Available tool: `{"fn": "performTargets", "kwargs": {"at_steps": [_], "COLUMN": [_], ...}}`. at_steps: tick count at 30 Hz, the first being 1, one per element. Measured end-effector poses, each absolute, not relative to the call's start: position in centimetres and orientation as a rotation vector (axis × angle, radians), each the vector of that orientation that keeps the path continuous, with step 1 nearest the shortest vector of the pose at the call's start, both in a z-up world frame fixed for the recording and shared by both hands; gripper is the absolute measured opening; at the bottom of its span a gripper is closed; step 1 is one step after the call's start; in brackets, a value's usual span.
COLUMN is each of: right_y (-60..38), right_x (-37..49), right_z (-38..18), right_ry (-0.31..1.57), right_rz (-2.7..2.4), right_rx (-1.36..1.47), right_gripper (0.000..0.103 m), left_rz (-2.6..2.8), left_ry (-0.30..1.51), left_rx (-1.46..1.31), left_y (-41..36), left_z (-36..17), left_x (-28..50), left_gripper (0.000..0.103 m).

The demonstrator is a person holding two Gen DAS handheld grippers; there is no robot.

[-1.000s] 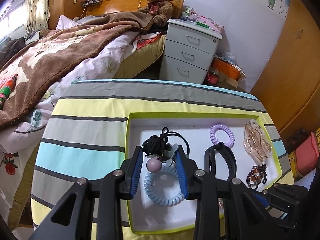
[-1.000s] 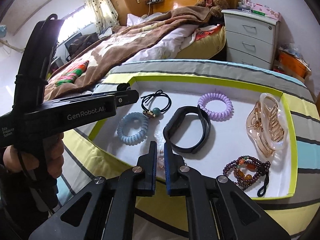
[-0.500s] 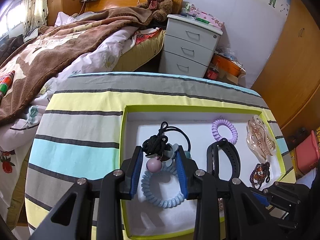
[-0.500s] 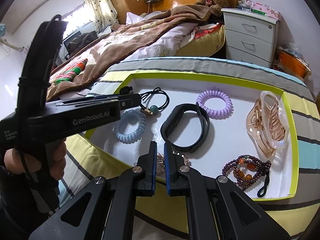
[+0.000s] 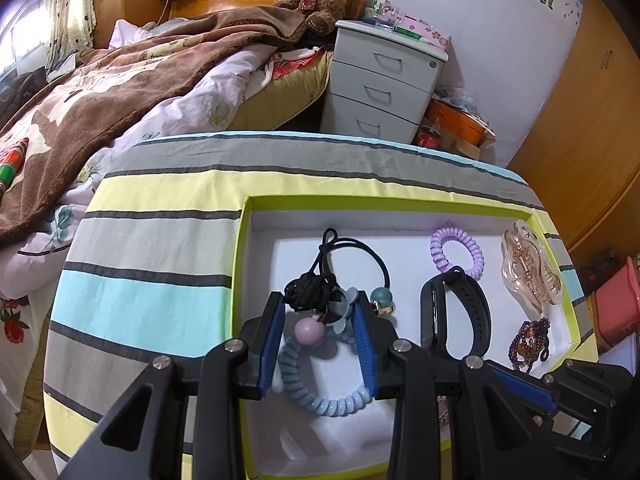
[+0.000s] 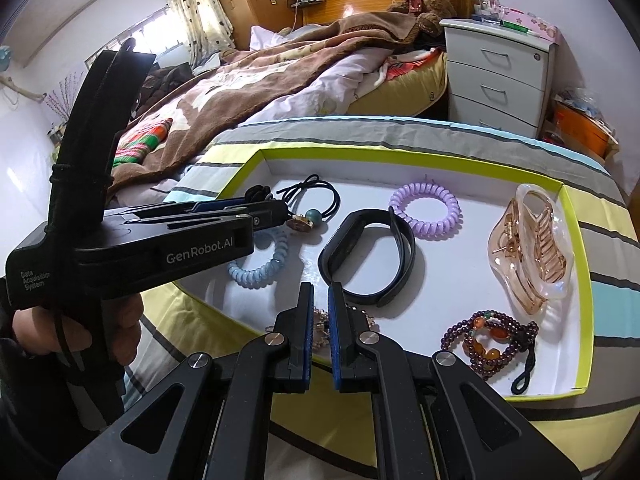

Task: Organize jewelry
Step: 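Carry gold clip with right tool while left tool carries hair tie into box, then open left tool releasing hair tie while right tool releases gold clip in box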

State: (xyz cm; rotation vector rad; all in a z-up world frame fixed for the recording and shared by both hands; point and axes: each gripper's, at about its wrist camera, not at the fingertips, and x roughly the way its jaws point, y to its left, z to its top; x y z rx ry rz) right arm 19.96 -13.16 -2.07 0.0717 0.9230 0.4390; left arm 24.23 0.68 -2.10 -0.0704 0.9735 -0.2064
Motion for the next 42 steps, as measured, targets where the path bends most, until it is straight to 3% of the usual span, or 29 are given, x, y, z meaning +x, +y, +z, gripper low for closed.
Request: {"fn": "performTargets", "kwargs": {"at_steps": [24,33,35,42], "right_y": [-13.6,-13.6,-13.6,-14.0], "right_x": [19.0,18.4,18.3,17.5], "right_z": [-1.6,-1.2,-1.2,-0.8], "right_ry": [0.915,0.907,0.906,0.893], "right_rz": [0.393,0.351,0.334,0.284], "right_rx": [0.057,0.038,0.026,0.015], "right_gripper": [0.010,0.016,0.024,0.025], "left_rz": [-0.226,-0.221,-0.220,-0.203], "left_ry": [0.978,0.973,0.971,0.950], "left_rx": [-0.045,-0.049,-0.052,-0.050], "left_y": [-0.5,-0.1,-0.1,0.3], "left_z": [-2.0,-1.6,-1.5,-0.7], "left_x": [23.6,22.8,22.7,21.5], "left_gripper": [0.056,0.060,0.061,0.064]}}
